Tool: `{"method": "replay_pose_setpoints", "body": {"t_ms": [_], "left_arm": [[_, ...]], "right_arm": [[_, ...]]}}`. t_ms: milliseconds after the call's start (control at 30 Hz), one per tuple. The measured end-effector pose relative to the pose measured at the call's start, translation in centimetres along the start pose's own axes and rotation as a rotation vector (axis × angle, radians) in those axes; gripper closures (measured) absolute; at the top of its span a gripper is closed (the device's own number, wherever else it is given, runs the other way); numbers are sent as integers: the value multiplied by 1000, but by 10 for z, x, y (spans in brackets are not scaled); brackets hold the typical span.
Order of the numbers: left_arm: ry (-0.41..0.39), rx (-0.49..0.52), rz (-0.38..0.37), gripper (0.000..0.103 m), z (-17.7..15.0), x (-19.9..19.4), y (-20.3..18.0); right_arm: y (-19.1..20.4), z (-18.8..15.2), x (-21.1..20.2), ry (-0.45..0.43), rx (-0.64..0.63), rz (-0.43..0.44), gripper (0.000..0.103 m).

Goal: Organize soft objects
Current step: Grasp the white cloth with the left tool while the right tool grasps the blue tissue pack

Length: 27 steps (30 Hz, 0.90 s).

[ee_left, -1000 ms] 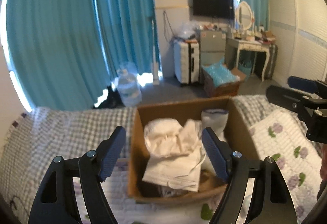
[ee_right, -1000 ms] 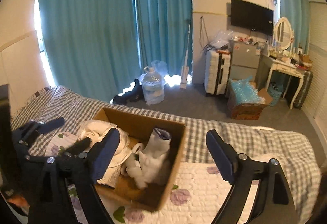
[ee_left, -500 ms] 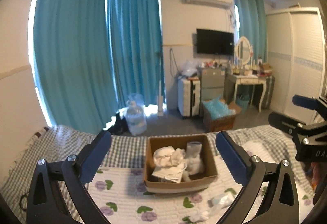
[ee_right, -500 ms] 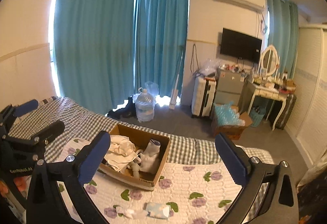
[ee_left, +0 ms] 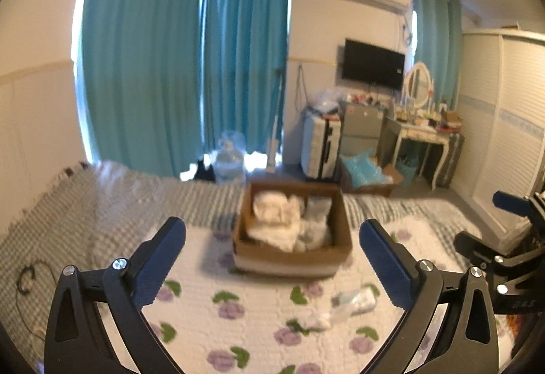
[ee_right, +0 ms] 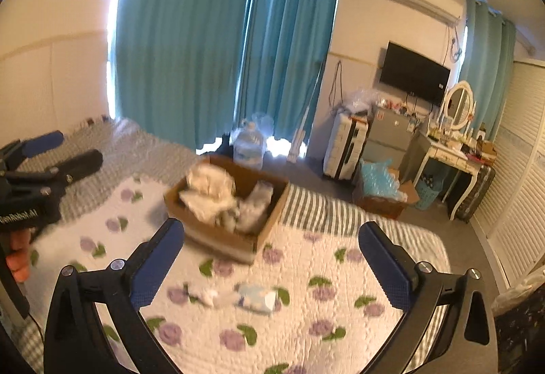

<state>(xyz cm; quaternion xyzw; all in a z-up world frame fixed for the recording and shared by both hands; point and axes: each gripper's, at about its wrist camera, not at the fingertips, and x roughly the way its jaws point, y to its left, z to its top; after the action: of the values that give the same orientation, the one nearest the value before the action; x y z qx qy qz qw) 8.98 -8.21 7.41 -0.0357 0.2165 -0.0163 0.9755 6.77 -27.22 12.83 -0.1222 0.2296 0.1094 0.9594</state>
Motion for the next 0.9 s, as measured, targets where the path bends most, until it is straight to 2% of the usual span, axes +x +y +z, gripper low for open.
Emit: {"method": "replay_pose_setpoints", "body": {"t_ms": [167, 333, 433, 533, 700, 767, 833, 867, 900], "left_arm": [[119, -37, -5, 0, -51, 49, -12], [245, -67, 14, 0, -101, 98, -25], [314, -65, 16, 0, -126, 126, -36], [356, -50, 7, 1, -146, 143, -47], [394, -18, -33, 7, -171, 166, -62], [424, -11, -48, 20, -179, 177, -65], [467, -21, -95, 40, -186, 187, -67], [479, -22, -113, 45, -188, 190, -68], [477, -18, -122, 55, -188, 190, -68]], "right_arm": [[-5, -54, 51, 87, 7, -16, 0], [-17, -99, 116, 216, 55, 25, 0], [-23, -109, 147, 256, 55, 6, 0], [-31, -109, 168, 262, 76, 9, 0], [-38, -125, 204, 279, 136, 28, 0], [-38, -136, 216, 315, 144, 34, 0], [-35, -144, 228, 364, 120, 33, 0], [-34, -145, 231, 371, 110, 34, 0], [-33, -146, 231, 374, 105, 38, 0]]}}
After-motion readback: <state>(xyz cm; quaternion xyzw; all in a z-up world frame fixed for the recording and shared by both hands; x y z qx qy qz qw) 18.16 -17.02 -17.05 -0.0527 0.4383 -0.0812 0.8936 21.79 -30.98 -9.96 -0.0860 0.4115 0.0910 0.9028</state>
